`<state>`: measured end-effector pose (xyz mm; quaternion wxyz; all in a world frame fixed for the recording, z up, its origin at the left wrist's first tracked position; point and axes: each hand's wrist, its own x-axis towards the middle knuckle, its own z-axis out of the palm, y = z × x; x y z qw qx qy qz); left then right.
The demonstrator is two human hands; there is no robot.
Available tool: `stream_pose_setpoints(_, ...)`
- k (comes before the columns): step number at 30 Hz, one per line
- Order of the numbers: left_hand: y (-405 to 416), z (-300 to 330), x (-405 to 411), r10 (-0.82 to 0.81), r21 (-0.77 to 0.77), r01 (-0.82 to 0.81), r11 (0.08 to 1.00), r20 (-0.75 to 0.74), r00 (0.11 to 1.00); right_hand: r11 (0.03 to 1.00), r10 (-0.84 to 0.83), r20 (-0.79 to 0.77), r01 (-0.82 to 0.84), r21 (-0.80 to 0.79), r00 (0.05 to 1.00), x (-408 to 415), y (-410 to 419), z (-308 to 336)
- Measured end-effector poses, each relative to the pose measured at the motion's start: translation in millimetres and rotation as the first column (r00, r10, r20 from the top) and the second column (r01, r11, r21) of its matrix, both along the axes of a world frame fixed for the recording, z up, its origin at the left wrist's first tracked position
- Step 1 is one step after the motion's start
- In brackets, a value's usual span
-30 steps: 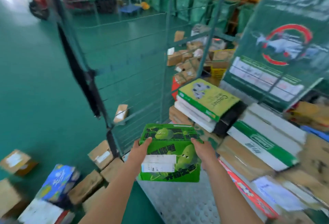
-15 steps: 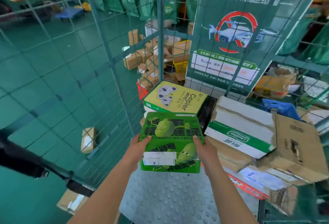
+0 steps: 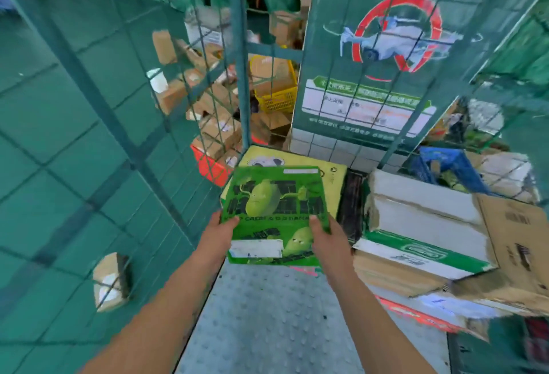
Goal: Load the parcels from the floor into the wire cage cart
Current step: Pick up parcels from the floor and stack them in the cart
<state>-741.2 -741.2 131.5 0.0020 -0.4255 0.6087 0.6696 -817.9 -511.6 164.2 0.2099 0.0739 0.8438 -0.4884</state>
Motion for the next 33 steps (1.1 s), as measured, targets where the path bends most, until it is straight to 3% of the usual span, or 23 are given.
stream_pose_setpoints(6,-63.2,0.6,-92.5,-0.082,-0.188,0.061,0.980,-0.106,0.991,0.995,-0.069,-0.078,0.063,-0.071,0.995,-73.3,-67.3,3.1)
stream_pose_setpoints(10,-83.8,-9.6,-137.2,-0.279,-0.421,0.256,0.870,0.006,0.960,0.994,0.112,-0.046,-0.113,-0.013,0.993,-108.7,-107.2,-39.3)
stream_pose_setpoints(12,-85.8,-24.3,-149.5,-0.412,-0.453,0.433,0.779,0.151,0.899,0.982,0.185,-0.011,-0.184,0.051,0.983,-117.3,-119.5,-62.8)
stream_pose_setpoints(16,-92.9,-55.4,-163.6,-0.559,-0.560,0.693,0.454,0.427,0.711,0.905,0.391,0.056,-0.395,0.156,0.919,-127.5,-139.1,-80.2)
stream_pose_setpoints(20,-98.3,-69.4,-175.0,-0.582,-0.510,0.792,0.335,0.550,0.600,0.863,0.422,0.050,-0.419,0.284,0.905,-140.9,-149.2,-91.2)
stream_pose_setpoints(24,-105.2,-78.3,-177.8,-0.563,-0.515,0.795,0.320,0.572,0.597,0.914,0.235,-0.154,-0.164,0.371,0.960,-154.4,-141.2,-94.4)
stream_pose_setpoints(27,-108.2,-79.9,-176.7,-0.538,-0.520,0.791,0.324,0.586,0.606,0.937,0.200,-0.037,-0.180,0.298,0.979,-163.0,-133.6,-98.6)
stream_pose_setpoints(31,-104.0,-77.1,-168.2,-0.515,-0.513,0.735,0.442,0.526,0.677,0.939,0.264,0.143,-0.288,0.188,0.954,-158.2,-118.9,-86.2)
stream_pose_setpoints(33,-91.6,-74.5,-156.5,-0.522,-0.496,0.709,0.501,0.480,0.705,0.952,0.239,0.166,-0.264,0.156,0.957,-151.8,-107.0,-77.9)
